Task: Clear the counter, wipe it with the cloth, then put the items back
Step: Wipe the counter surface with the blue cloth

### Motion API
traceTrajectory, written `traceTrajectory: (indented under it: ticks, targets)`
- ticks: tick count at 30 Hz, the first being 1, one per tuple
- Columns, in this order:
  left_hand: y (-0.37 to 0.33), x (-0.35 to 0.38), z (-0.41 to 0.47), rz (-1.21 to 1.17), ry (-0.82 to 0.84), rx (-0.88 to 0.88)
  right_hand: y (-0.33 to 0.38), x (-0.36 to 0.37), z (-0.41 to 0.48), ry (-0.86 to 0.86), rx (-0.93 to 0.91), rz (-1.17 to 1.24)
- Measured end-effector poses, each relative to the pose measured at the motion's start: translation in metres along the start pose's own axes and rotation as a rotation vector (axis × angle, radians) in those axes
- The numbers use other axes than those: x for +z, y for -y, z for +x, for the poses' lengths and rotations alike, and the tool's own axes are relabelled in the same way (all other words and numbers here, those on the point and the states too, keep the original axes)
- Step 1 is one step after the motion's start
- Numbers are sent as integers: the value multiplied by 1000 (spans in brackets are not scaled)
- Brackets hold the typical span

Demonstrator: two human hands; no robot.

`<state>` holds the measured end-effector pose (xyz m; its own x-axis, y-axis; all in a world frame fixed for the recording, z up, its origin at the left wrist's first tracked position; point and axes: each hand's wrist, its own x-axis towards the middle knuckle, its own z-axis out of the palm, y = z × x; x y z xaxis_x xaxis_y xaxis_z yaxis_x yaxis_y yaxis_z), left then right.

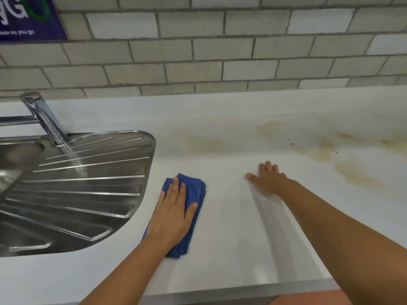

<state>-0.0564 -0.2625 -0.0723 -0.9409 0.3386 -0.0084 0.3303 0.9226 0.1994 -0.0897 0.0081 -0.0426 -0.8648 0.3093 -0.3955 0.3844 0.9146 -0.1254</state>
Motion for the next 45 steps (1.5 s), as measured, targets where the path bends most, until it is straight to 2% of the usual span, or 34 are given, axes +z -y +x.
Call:
traceTrajectory:
  ticks: [4, 10, 15, 17, 21, 24, 26, 31, 38, 41, 45]
  targets:
    - [12, -7, 34, -8, 39, -4, 7, -1, 2, 33, 45, -51]
    - [51, -7, 164, 56, -7, -103, 8, 1, 4, 48, 66, -62]
    - [43, -14, 223, 34, 1, -146, 8, 1, 8, 64, 76, -58]
    - [18, -10, 218, 40, 27, -54, 8, 2, 7, 64, 75, -63]
    - [-33, 5, 152, 18, 53, 282, 8, 0, 4, 58, 72, -45]
    - [-20, 5, 99, -4, 98, 428, 7, -9, 2, 108, 56, -42]
    - [0, -1, 103, -29, 100, 379, 8, -23, 4, 157, 56, -86]
    - [41, -10, 196, 20, 35, 16, 9, -59, 30, 72, -56, -128]
    - [72, -14, 292, -81, -124, -344, -8, -35, 57, 51, -148, -51]
    - [62, -18, 313, -31, -80, -345, -11, -34, 62, 60, -156, -45]
    - [11, -7, 302, 27, -37, -108, -11, -35, 63, 87, -155, -30]
